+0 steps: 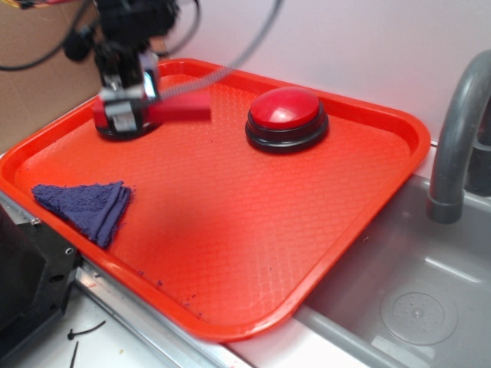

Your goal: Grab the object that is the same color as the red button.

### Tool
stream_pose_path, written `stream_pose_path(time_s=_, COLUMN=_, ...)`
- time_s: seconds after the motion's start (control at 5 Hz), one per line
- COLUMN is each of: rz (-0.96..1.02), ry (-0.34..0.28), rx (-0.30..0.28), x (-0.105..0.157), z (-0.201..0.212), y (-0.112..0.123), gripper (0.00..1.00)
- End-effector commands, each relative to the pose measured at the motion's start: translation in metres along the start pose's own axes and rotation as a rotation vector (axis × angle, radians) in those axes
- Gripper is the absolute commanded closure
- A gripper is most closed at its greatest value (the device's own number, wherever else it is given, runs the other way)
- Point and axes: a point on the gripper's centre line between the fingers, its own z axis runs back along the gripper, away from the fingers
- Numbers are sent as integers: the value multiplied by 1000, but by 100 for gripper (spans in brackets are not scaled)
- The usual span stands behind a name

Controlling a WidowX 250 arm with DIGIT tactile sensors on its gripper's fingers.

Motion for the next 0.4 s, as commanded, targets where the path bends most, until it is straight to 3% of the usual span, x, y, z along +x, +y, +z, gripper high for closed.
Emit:
stream_pose_path(time_s=0.0, rz=489, ry=-79, rx=137, x=-23, z=70, y=-13, gripper=100)
stream_pose_path(time_s=0.2, rz=741, ry=-81, rx=149, x=-17, z=72, y=-10, gripper=100)
